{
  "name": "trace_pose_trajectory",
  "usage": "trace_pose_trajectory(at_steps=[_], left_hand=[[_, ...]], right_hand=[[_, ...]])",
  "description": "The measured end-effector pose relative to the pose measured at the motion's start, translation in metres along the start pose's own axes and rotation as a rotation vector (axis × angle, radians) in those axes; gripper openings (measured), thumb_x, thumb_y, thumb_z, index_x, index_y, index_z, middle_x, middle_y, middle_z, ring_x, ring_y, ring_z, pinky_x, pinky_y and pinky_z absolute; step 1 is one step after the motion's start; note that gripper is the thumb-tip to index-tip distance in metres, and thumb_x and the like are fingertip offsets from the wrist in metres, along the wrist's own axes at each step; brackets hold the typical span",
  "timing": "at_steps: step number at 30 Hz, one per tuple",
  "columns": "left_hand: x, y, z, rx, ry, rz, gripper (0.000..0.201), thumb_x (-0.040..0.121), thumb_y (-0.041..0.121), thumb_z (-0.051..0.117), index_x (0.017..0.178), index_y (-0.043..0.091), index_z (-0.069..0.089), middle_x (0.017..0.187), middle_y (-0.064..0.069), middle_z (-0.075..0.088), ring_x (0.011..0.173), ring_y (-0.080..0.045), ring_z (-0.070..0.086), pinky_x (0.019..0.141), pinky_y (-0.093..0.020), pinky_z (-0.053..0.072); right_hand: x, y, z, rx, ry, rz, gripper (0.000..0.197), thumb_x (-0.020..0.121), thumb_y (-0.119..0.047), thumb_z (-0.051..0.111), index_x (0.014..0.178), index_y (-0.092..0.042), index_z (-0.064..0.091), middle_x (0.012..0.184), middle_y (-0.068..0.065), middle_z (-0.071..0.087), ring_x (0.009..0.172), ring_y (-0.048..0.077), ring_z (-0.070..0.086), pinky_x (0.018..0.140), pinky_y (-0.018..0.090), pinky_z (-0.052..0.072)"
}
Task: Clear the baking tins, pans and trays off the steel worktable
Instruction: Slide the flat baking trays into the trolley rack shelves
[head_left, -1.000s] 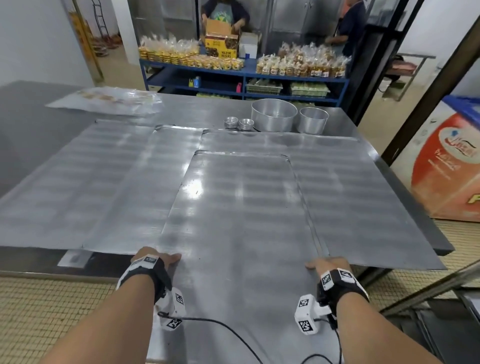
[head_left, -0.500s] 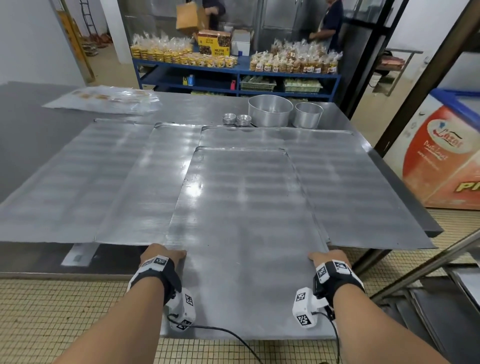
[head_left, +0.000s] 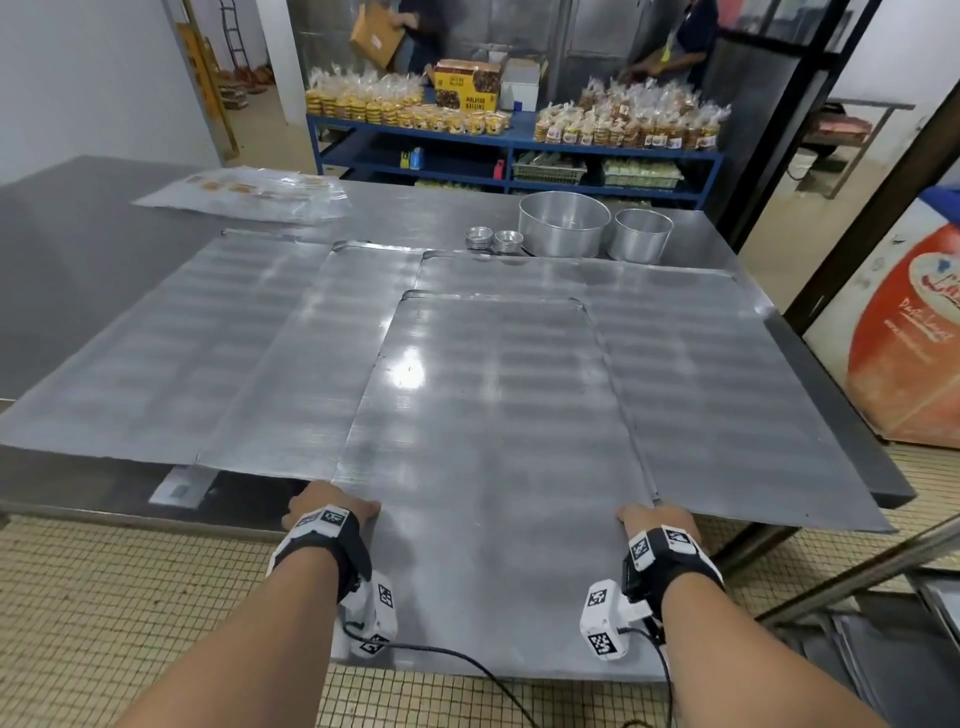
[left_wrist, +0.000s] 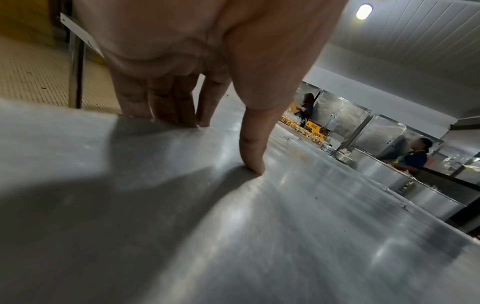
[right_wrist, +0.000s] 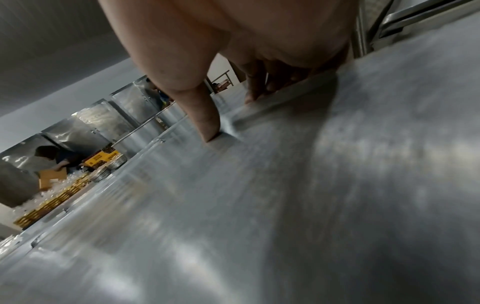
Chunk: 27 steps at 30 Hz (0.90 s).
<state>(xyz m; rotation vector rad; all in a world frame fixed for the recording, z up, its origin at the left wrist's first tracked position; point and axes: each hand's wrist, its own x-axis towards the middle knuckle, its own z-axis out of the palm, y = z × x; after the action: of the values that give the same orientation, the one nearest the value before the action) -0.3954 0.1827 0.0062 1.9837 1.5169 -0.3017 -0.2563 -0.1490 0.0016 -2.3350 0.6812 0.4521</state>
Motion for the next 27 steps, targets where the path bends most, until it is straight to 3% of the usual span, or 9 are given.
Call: trace_pose_trajectory(at_steps=[2, 6, 9, 13, 16, 21, 22, 25, 27], left_hand=[[-0.002, 0.004, 0.001, 0.000, -0.008, -0.009, 0.065, 0.064, 0.045, 0.086, 0.110, 0.006, 0.061, 0.123, -0.016, 0.062, 0.112, -0.035, 0.058, 0.096, -0.041, 0.050], [-0.004, 0.007, 0.008, 0.095, 0.029, 0.001, 0.060, 0.065, 0.045, 0.081, 0.108, 0.008, 0.059, 0.120, -0.014, 0.061, 0.107, -0.031, 0.058, 0.094, -0.038, 0.050], [-0.007, 0.009, 0.012, 0.150, 0.060, -0.020, 0.064, 0.069, 0.045, 0.079, 0.115, 0.008, 0.057, 0.124, -0.015, 0.058, 0.113, -0.030, 0.055, 0.098, -0.037, 0.045], [-0.006, 0.010, 0.012, 0.175, 0.065, -0.015, 0.050, 0.071, 0.044, 0.078, 0.100, 0.011, 0.055, 0.121, -0.012, 0.059, 0.112, -0.029, 0.054, 0.095, -0.037, 0.040], [-0.003, 0.009, 0.014, 0.140, 0.043, -0.008, 0.057, 0.068, 0.041, 0.081, 0.110, 0.009, 0.058, 0.123, -0.015, 0.056, 0.109, -0.030, 0.054, 0.092, -0.037, 0.045], [0.002, -0.002, 0.012, 0.026, -0.006, 0.042, 0.062, 0.067, 0.036, 0.088, 0.113, 0.004, 0.062, 0.120, -0.017, 0.062, 0.084, -0.025, 0.058, 0.068, -0.033, 0.048], [0.002, -0.005, 0.008, 0.015, -0.007, 0.043, 0.064, 0.065, 0.037, 0.090, 0.113, 0.003, 0.062, 0.119, -0.017, 0.064, 0.089, -0.027, 0.061, 0.071, -0.034, 0.051], [0.007, -0.012, -0.001, 0.016, -0.034, 0.027, 0.071, 0.063, 0.039, 0.092, 0.113, 0.000, 0.060, 0.117, -0.017, 0.065, 0.106, -0.033, 0.063, 0.084, -0.039, 0.053], [0.006, -0.019, -0.011, 0.053, -0.084, 0.022, 0.072, 0.062, 0.042, 0.091, 0.111, 0.000, 0.059, 0.113, -0.016, 0.066, 0.104, -0.033, 0.064, 0.085, -0.038, 0.052]], right_hand=[[0.001, 0.000, 0.000, -0.025, 0.025, 0.022, 0.035, 0.072, -0.031, 0.065, 0.097, -0.007, 0.064, 0.099, 0.011, 0.062, 0.102, 0.034, 0.058, 0.080, 0.033, 0.040], [0.004, 0.000, 0.006, -0.034, 0.050, 0.093, 0.055, 0.071, -0.028, 0.065, 0.118, -0.002, 0.056, 0.123, 0.020, 0.056, 0.109, 0.036, 0.058, 0.089, 0.037, 0.050], [0.005, -0.001, 0.003, -0.045, 0.049, 0.128, 0.052, 0.083, -0.019, 0.064, 0.127, 0.002, 0.047, 0.134, 0.023, 0.044, 0.108, 0.033, 0.051, 0.077, 0.034, 0.041], [0.017, 0.002, 0.005, -0.054, -0.028, 0.106, 0.057, 0.073, -0.029, 0.062, 0.122, 0.000, 0.054, 0.123, 0.022, 0.056, 0.112, 0.037, 0.057, 0.078, 0.034, 0.044], [0.020, 0.007, 0.006, -0.033, -0.014, 0.088, 0.055, 0.070, -0.029, 0.064, 0.118, -0.003, 0.056, 0.118, 0.021, 0.057, 0.099, 0.036, 0.061, 0.076, 0.033, 0.049], [0.009, 0.008, 0.002, 0.035, -0.058, 0.103, 0.079, 0.066, -0.025, 0.079, 0.132, -0.001, 0.045, 0.126, 0.023, 0.054, 0.097, 0.036, 0.064, 0.077, 0.034, 0.049], [0.007, 0.007, 0.000, 0.057, -0.072, 0.100, 0.078, 0.063, -0.026, 0.080, 0.130, 0.000, 0.050, 0.118, 0.023, 0.060, 0.092, 0.036, 0.066, 0.081, 0.037, 0.054], [-0.007, 0.007, -0.016, -0.035, -0.172, 0.028, 0.030, 0.082, -0.023, 0.072, 0.095, 0.000, 0.061, 0.079, 0.014, 0.061, 0.069, 0.027, 0.061, 0.073, 0.035, 0.050], [-0.008, 0.010, -0.019, -0.133, -0.241, -0.005, 0.024, 0.090, -0.029, 0.067, 0.096, -0.006, 0.062, 0.083, 0.011, 0.062, 0.073, 0.025, 0.061, 0.075, 0.031, 0.047]])
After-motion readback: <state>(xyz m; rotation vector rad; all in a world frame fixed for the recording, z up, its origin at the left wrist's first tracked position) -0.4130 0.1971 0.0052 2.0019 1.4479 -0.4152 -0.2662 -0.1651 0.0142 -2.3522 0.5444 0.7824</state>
